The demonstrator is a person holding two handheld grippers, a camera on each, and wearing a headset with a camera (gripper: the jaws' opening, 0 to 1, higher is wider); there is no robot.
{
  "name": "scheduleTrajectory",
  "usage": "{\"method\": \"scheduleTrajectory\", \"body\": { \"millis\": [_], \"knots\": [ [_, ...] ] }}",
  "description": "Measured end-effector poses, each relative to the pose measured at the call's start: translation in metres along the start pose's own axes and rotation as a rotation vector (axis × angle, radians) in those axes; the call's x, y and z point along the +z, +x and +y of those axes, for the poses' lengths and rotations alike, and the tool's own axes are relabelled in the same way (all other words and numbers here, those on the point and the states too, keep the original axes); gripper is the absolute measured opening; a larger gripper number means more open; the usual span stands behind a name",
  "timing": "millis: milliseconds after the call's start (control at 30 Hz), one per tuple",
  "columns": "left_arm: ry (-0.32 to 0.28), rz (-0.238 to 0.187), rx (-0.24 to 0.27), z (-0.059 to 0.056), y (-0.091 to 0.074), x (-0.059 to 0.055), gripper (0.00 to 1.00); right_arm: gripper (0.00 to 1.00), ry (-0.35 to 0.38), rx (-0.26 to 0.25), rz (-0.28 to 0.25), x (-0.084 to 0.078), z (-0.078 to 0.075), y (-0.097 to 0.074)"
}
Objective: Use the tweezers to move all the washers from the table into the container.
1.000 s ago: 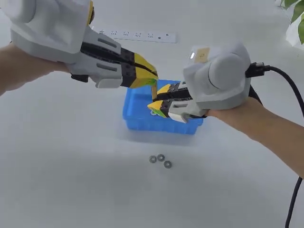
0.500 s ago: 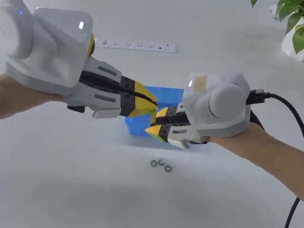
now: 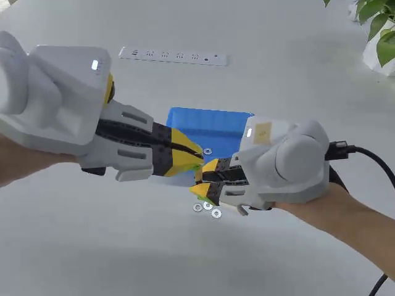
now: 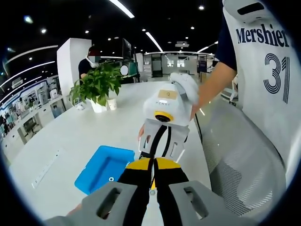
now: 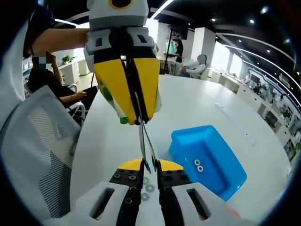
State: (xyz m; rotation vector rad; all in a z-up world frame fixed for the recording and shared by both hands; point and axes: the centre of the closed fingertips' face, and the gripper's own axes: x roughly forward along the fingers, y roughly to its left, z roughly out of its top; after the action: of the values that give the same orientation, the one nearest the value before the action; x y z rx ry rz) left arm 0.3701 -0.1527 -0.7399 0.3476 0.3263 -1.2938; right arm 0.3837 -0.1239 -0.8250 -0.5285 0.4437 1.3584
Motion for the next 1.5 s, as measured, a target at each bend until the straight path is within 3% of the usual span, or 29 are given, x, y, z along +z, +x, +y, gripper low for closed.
{"method": "scheduleTrajectory", "body": {
  "millis": [267,733,1500],
  "knots": [
    [-0.040,-0.012,0.008,-0.012,0.003,-0.005,0.06,0.12,0.007,0.012,0.005,-0.007,0.009,0.002],
    [-0.067,0.007,0.002,-0.015,0.010,-0.019,0.06,0.13,0.055,0.026,0.016,-0.022,0.015,0.008],
    [-0.106,0.023,0.011,-0.008,0.017,-0.037,0.06,0.13,0.107,0.045,0.036,-0.036,0.014,0.023]
  ]
}}
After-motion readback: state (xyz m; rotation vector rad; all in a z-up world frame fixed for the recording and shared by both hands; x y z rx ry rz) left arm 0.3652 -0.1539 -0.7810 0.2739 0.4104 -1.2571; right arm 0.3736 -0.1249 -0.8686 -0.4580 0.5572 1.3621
